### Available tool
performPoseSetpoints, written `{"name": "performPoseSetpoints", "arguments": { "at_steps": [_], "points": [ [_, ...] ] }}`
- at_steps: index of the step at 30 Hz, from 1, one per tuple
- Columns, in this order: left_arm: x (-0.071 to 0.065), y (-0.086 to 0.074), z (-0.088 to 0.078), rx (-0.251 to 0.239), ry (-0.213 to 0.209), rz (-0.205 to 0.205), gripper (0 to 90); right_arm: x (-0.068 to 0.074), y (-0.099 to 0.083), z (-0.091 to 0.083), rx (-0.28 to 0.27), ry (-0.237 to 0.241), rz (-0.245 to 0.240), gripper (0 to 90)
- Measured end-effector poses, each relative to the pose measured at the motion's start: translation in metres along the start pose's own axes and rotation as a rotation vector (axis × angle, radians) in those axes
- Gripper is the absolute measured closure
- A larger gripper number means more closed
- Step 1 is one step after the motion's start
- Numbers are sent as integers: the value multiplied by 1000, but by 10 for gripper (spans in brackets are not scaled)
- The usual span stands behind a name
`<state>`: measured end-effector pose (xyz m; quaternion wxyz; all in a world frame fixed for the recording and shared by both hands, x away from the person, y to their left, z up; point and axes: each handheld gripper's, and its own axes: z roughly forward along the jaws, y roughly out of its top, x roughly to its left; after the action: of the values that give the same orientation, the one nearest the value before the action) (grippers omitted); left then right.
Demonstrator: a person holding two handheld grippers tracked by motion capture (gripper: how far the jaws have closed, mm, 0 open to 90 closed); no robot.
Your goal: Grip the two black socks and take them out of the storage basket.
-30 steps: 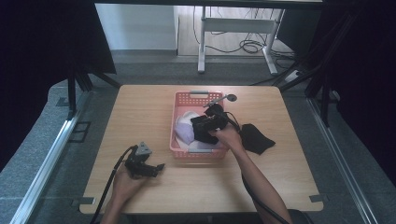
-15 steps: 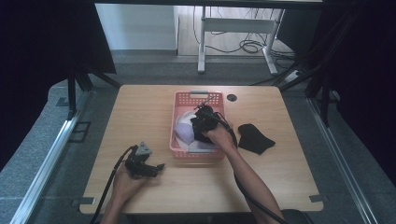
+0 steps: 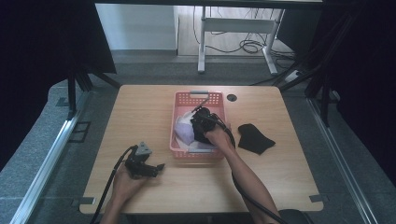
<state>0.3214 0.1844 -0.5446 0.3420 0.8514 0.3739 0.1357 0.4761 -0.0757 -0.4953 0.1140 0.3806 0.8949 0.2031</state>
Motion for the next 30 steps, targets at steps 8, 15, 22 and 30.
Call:
{"name": "performPoseSetpoints", "arguments": {
  "at_steps": [8, 15, 22, 30],
  "points": [
    [0, 0, 0, 0, 0, 1, 136, -6, 2, -28, -112, 24, 19, 856],
    [0, 0, 0, 0, -1, 0, 136, -6, 5, -59, -200, 56, 24, 856],
    [0, 0, 0, -1, 0, -1, 136, -7, 8, -84, -268, 78, 20, 856],
    [0, 0, 0, -1, 2, 1, 136, -10, 8, -111, -337, 81, 25, 855]
  ]
}}
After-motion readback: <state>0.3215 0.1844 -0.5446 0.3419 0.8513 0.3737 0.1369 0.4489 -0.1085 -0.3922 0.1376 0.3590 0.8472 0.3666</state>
